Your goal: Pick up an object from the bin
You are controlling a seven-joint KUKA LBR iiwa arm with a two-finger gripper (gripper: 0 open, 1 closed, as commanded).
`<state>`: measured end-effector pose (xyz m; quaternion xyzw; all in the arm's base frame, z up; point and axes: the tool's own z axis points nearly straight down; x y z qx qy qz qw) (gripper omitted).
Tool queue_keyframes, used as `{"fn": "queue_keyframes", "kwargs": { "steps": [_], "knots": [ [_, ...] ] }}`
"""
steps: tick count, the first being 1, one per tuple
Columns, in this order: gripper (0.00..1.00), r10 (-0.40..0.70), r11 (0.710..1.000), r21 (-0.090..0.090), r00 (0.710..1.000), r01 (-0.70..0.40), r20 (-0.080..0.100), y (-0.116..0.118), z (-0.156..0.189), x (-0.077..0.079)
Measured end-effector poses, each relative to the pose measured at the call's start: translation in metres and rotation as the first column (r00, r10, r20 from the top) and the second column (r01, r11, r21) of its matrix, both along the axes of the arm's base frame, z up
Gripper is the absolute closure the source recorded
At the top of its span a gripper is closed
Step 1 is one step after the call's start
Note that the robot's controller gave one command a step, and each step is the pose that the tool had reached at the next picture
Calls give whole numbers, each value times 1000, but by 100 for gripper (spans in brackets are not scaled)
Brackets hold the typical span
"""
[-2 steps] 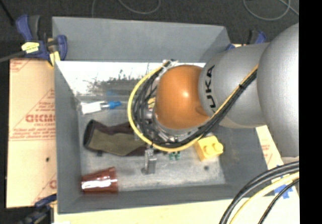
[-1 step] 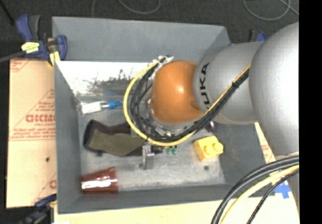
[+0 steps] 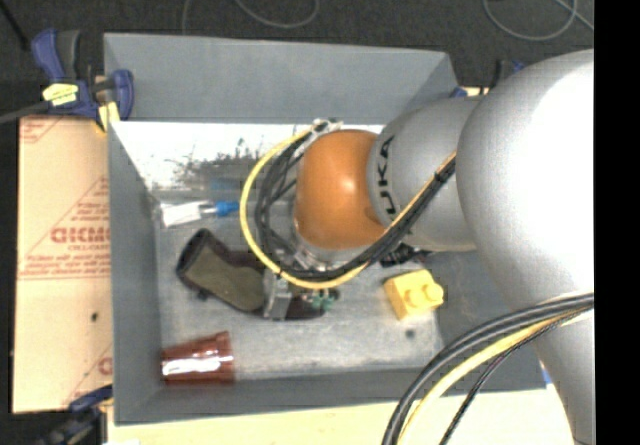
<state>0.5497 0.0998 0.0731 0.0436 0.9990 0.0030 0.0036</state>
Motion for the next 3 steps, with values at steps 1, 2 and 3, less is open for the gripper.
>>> {"fn": "queue_keyframes", "kwargs": {
  "steps": [1,2,3],
  "knots": [
    [100,0,1000,0,1000,0,0,0,0,0],
    [100,5,1000,1,1000,-5,3,0,35,-11],
    [100,5,1000,1,1000,-5,3,0,35,-11]
  ]
}}
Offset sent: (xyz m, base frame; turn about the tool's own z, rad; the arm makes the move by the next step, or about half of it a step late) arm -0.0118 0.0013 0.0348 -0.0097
